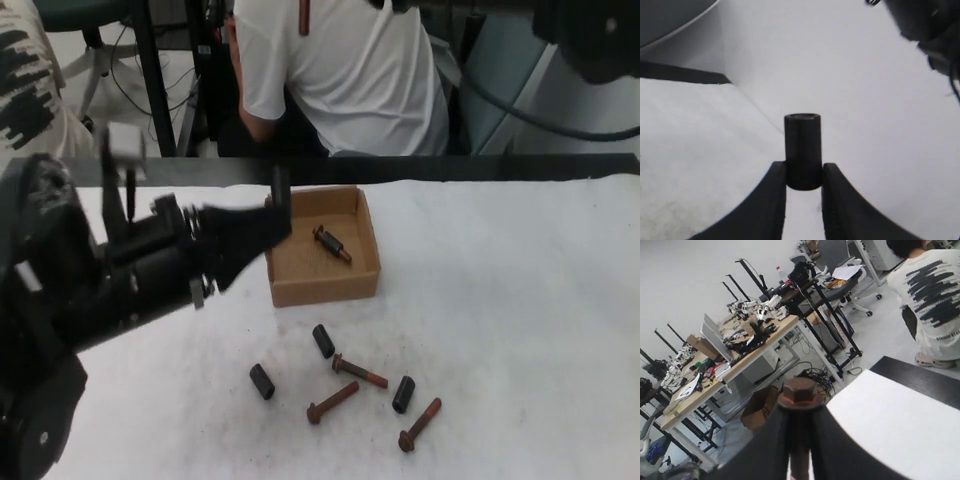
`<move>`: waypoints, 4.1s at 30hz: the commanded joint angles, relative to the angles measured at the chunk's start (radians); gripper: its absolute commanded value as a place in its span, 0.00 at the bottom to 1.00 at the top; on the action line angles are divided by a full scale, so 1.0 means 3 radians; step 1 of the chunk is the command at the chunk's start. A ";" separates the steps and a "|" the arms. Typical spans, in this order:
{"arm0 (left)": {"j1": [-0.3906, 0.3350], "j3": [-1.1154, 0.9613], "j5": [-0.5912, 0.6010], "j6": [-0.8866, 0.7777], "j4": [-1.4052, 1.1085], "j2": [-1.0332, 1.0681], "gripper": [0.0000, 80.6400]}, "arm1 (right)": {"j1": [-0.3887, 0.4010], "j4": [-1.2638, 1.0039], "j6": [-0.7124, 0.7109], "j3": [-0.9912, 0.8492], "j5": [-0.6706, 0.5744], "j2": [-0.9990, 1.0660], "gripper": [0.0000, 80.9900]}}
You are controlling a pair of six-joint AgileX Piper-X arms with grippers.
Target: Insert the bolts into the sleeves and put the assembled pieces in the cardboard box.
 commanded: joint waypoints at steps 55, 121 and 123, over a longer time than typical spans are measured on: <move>-0.0013 -0.0447 0.0177 0.1918 -0.0090 0.0056 0.00 | 0.0148 -0.0832 -0.0030 0.0632 -0.0273 -0.0203 0.01; -0.0013 -0.0447 0.0051 0.1617 -0.0332 0.0056 0.00 | 0.0269 -0.0332 -0.0957 0.0642 -0.0024 -0.0300 0.01; -0.0013 -0.0447 0.0051 0.1617 -0.0332 0.0056 0.00 | 0.0269 -0.0332 -0.0957 0.0641 -0.0019 -0.0300 0.01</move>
